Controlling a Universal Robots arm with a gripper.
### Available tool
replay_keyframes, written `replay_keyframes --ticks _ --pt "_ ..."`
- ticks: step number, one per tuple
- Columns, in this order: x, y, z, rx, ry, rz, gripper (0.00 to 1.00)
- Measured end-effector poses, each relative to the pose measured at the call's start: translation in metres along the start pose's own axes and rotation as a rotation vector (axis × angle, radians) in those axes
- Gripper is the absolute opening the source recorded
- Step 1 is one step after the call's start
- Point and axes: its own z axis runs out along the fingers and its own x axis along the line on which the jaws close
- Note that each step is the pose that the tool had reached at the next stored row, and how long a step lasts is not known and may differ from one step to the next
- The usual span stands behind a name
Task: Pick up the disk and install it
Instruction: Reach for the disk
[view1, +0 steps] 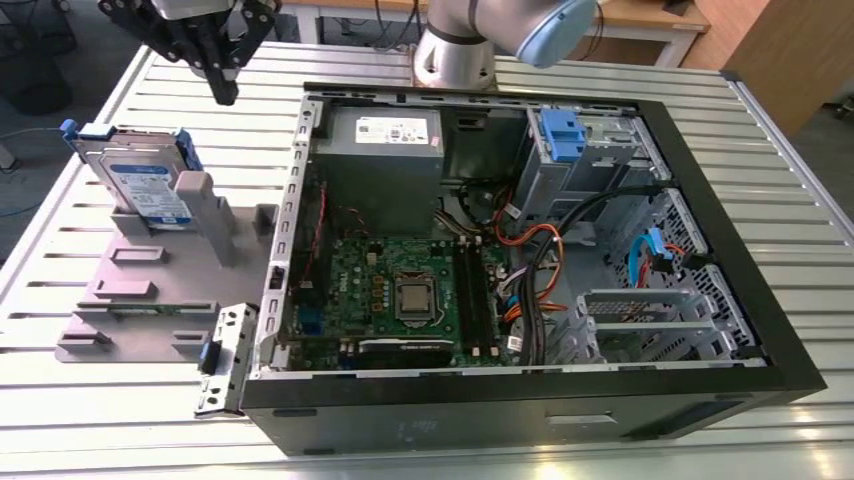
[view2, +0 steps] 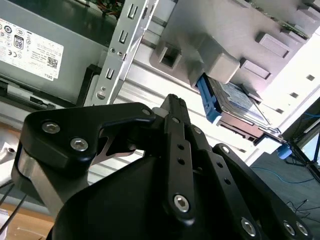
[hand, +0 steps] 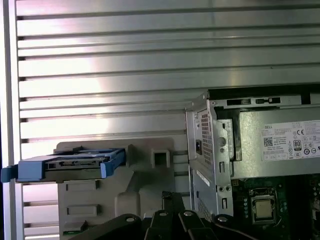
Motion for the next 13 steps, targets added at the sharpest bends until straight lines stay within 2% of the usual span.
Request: replay_keyframes --ticks 6,13 --pt "0.0108 -0.0008 -0.0001 0.0 0.0 0.0 0.11" --pt "0.0123 -0.0009 -0.0001 0.0001 0.0 0.0 0.11"
